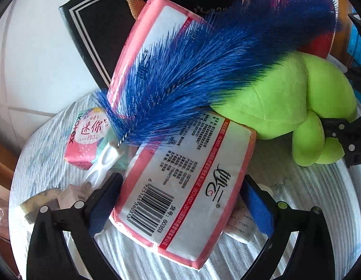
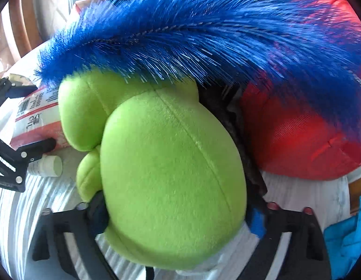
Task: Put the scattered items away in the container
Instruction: 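Grasp the pink-and-white tissue pack with the left gripper while the right grasps the green frog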
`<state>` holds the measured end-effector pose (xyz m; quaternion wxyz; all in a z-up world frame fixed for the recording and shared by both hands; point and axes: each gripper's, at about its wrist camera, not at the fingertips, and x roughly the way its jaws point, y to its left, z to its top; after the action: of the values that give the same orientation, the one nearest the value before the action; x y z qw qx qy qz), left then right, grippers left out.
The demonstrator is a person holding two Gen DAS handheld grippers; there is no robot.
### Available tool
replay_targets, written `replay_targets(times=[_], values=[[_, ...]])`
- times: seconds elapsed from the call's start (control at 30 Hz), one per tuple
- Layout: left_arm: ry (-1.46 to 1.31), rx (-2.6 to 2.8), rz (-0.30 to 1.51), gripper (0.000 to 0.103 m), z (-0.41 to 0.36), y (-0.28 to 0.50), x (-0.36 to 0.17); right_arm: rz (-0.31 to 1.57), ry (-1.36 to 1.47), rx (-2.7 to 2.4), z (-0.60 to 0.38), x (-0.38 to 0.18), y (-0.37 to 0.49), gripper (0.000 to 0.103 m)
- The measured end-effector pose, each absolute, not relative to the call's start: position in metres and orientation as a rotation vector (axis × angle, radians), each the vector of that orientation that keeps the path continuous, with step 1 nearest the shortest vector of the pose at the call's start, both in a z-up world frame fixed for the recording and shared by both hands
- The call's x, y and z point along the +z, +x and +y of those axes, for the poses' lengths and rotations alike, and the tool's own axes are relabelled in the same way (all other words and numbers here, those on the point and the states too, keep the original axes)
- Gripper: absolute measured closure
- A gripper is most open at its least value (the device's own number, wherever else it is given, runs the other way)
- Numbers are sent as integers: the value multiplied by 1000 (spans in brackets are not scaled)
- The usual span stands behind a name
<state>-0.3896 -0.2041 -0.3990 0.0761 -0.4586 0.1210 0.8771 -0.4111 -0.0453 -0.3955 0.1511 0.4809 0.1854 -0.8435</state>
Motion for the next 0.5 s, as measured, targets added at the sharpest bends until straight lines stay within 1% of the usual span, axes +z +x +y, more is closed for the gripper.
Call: replay_targets(times=[0.1, 0.3, 0.5], values=[[-1375, 2655, 331, 10, -203, -371, -396, 502, 1385, -2431, -41, -390, -397, 31], [-1453, 2667, 270, 11, -208, -331, -391, 419, 1437, -2415, -33, -383, -362, 32], [-1532, 2663, 202, 11, -218, -290, -381, 298, 1528, -2391, -16, -375, -310, 32]])
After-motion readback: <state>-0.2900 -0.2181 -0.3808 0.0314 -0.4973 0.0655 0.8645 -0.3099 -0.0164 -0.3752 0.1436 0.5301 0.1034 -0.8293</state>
